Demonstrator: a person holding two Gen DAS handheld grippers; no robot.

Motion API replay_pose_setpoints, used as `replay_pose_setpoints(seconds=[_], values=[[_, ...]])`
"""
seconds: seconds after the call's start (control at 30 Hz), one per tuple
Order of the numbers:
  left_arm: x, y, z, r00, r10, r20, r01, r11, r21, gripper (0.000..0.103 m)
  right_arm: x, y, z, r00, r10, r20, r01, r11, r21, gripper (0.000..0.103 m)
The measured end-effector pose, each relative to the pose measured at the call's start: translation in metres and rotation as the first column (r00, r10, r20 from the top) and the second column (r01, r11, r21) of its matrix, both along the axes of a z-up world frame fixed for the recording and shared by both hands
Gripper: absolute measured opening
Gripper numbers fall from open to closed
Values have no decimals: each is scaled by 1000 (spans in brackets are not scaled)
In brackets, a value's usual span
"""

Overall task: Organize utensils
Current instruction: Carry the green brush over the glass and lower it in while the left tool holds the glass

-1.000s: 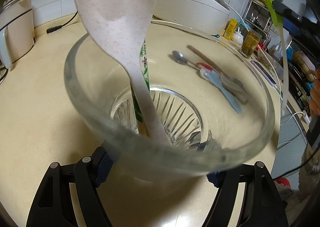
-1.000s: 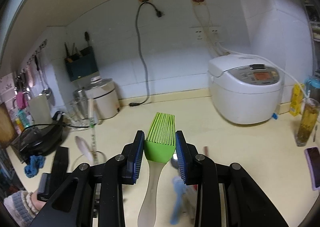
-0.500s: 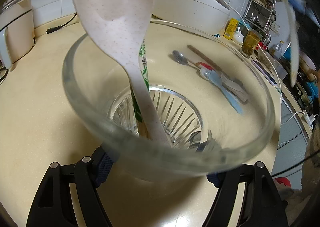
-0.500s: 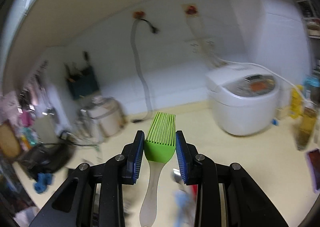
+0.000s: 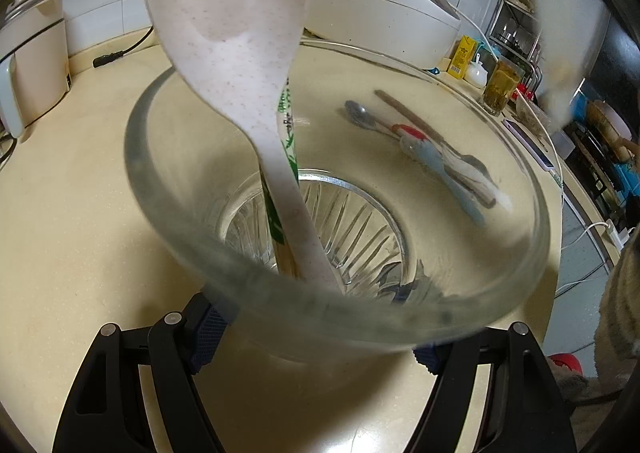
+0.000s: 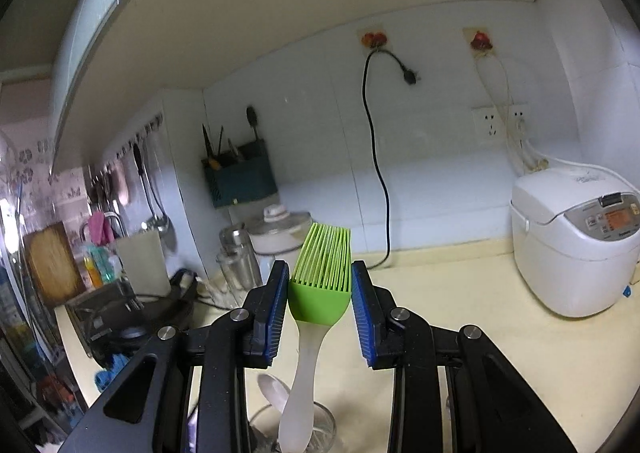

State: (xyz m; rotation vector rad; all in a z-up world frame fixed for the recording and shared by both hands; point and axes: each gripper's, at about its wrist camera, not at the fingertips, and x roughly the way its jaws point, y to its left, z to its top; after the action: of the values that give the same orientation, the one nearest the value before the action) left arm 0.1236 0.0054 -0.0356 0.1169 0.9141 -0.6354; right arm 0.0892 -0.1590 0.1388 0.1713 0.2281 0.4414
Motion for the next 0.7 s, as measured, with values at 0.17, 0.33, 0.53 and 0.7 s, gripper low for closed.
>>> replay_pose_setpoints(seconds=[0.17, 0.33, 0.53, 0.7], values=[[0, 0, 0, 1000, 0, 0, 0, 1000, -1, 79, 9, 2, -15, 999, -8, -38, 8, 1000, 0, 32], [0, 1, 0, 1000, 0, -2, 0, 1000, -5, 79, 11, 6, -18, 999, -20, -28, 20, 1000, -24, 32], [1, 1, -1, 1000, 1, -4, -1, 1000, -9, 79, 8, 14, -26, 999, -5, -43, 2, 997, -79, 32], [1, 2, -1, 1000, 1, -4, -1, 1000, -10, 79, 7, 23, -37, 997, 23, -75, -33, 991, -132, 32]])
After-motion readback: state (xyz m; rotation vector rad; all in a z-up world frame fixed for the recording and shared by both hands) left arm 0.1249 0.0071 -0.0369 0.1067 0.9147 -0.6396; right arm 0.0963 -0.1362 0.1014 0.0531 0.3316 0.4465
